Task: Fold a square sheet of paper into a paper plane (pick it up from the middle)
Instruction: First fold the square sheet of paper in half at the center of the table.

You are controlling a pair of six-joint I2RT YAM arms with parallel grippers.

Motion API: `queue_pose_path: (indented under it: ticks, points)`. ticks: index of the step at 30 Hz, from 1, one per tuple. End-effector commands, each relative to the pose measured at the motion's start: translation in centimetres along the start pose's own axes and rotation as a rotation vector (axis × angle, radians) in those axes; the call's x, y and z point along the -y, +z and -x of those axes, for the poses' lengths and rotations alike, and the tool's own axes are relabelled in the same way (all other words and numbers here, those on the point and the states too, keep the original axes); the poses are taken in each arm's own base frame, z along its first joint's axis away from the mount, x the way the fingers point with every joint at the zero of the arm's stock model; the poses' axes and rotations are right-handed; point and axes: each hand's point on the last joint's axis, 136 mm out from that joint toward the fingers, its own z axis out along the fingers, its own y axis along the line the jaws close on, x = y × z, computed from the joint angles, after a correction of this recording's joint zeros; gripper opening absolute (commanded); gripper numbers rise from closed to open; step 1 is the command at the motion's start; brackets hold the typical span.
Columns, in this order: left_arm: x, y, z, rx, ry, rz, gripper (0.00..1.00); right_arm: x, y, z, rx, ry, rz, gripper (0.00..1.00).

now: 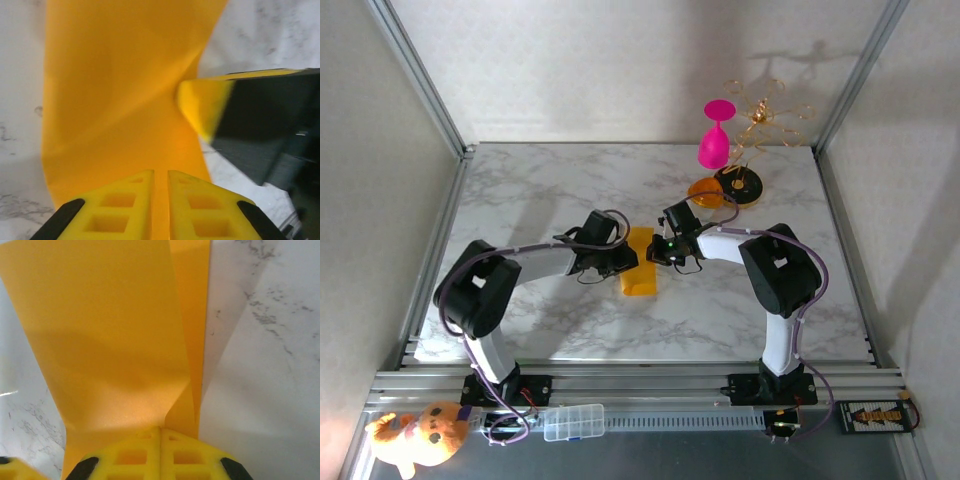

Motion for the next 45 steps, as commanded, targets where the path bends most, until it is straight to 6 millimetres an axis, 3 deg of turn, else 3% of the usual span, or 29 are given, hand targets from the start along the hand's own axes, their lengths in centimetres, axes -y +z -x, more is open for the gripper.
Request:
queue_pose_path:
  ticks: [1,5,11,13,17,20,27,30,34,38,41,45]
  points:
    - [-2.0,0.5,-0.6,-0.002,-0.009,0.046,0.14,8.6,1.3,-4.6,-0.115,0.100,-0.298,0.04]
    - [-5.7,0.4,-2.4,-0.012,-0.039,0.112,0.13,8.7,1.4,-4.7,-0.118,0.103,-0.297,0.04]
    - [-8.9,-1.8,-3.9,0.000,-0.056,0.189,0.13,8.9,1.4,-4.9,-0.119,0.102,-0.302,0.04]
    - [-7.4,-2.5,-3.5,0.020,-0.067,0.132,0.13,9.0,1.4,-4.9,-0.120,0.100,-0.305,0.04]
    - [-0.9,-3.8,-1.2,0.104,-0.039,-0.054,0.13,9.0,1.5,-4.7,-0.115,0.097,-0.306,0.04]
    - [1.5,-3.3,-0.4,0.116,-0.023,-0.101,0.13,9.0,1.5,-4.8,-0.119,0.101,-0.303,0.04]
    - [-0.2,0.7,-0.2,0.059,-0.033,-0.011,0.12,9.1,1.5,-5.1,-0.122,0.107,-0.303,0.04]
    - [-2.3,1.4,-0.4,0.057,-0.036,0.060,0.11,9.2,1.5,-5.3,-0.121,0.109,-0.302,0.04]
    - [-6.4,0.6,-1.4,0.067,-0.076,0.149,0.11,9.4,1.5,-5.5,-0.126,0.113,-0.306,0.04]
    - [-8.8,-1.5,-1.9,0.092,-0.104,0.204,0.11,9.6,1.6,-5.6,-0.128,0.110,-0.313,0.04]
    - [-7.6,-3.1,-1.0,0.136,-0.083,0.177,0.12,9.7,1.4,-5.3,-0.118,0.109,-0.329,0.04]
    - [-2.8,-3.7,0.4,0.168,-0.064,0.018,0.11,9.7,1.4,-5.2,-0.117,0.110,-0.332,0.04]
